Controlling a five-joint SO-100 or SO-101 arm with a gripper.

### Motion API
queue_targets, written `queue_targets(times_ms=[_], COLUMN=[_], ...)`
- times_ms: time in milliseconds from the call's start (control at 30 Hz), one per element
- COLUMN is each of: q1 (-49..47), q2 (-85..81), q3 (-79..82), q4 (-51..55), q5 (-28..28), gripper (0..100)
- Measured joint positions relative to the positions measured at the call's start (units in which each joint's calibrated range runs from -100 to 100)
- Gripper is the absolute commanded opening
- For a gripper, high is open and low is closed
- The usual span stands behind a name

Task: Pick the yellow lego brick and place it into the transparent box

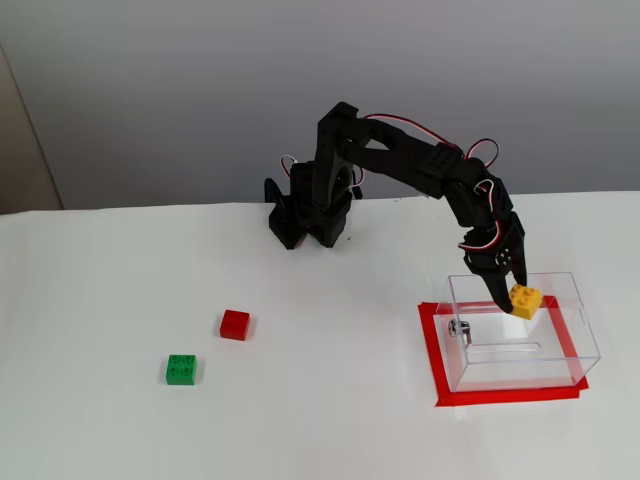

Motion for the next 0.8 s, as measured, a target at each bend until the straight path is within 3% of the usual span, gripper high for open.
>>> queue_targets(times_ms=[67,200,300,800], q1=[0.0,0.0,0.0,0.0], q2=[0.0,0.0,0.0,0.0], q3=[0.0,0.0,0.0,0.0], q4=[0.0,0.0,0.0,-0.1], q5=[0.0,0.0,0.0,0.0], gripper=[16,34,42,41])
